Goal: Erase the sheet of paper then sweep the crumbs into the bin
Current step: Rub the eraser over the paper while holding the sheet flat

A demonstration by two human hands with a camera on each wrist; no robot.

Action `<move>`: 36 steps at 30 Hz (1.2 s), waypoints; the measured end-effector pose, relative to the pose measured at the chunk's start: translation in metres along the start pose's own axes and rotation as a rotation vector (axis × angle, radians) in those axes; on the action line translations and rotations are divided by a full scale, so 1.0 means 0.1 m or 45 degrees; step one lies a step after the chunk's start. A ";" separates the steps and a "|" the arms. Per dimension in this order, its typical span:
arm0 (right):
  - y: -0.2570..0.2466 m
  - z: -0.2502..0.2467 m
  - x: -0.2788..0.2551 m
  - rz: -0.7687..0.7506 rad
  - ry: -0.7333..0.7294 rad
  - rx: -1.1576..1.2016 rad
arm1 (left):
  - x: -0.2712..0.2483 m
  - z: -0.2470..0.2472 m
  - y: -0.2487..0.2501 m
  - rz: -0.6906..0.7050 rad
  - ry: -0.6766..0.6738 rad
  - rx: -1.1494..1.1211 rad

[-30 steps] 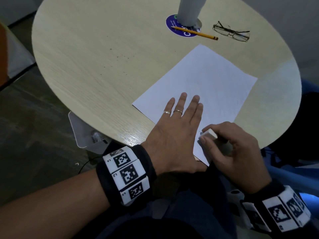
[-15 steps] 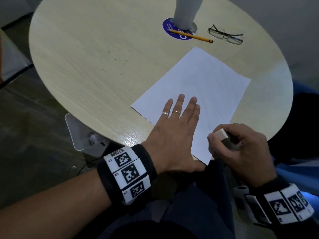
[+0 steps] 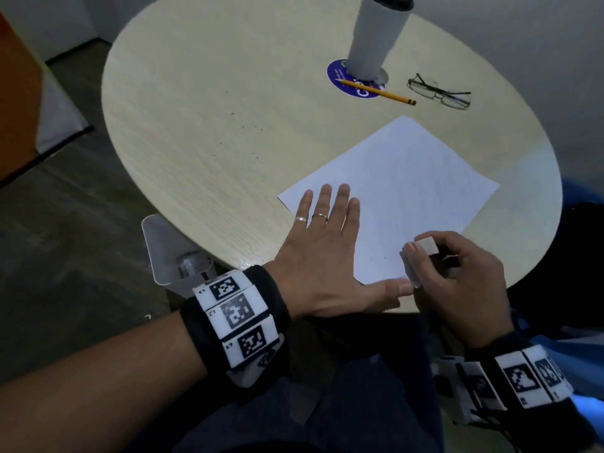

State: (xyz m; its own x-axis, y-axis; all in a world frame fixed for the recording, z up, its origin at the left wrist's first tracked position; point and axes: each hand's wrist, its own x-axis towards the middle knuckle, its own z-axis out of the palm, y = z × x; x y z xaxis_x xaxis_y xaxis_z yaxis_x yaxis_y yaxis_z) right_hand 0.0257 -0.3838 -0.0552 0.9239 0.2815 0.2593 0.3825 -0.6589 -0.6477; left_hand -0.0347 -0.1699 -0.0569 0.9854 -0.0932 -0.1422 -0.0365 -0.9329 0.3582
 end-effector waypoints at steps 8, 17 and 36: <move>-0.24 0.18 0.05 -0.115 -0.130 0.089 | 0.05 -0.01 -0.10 0.072 0.015 0.044; -0.09 0.12 0.19 0.033 -0.034 0.138 | 0.14 -0.20 -0.26 0.076 0.042 0.121; -0.25 0.18 0.17 -0.274 -0.224 0.008 | 0.10 -0.11 -0.22 -0.002 0.035 0.027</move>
State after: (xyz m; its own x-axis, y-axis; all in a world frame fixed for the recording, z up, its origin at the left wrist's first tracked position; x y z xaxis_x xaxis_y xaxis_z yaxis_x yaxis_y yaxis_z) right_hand 0.0319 -0.3496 -0.0473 0.8051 0.5315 0.2634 0.5690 -0.5666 -0.5961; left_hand -0.0218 -0.1463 -0.0560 0.9896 -0.0829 -0.1175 -0.0386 -0.9403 0.3381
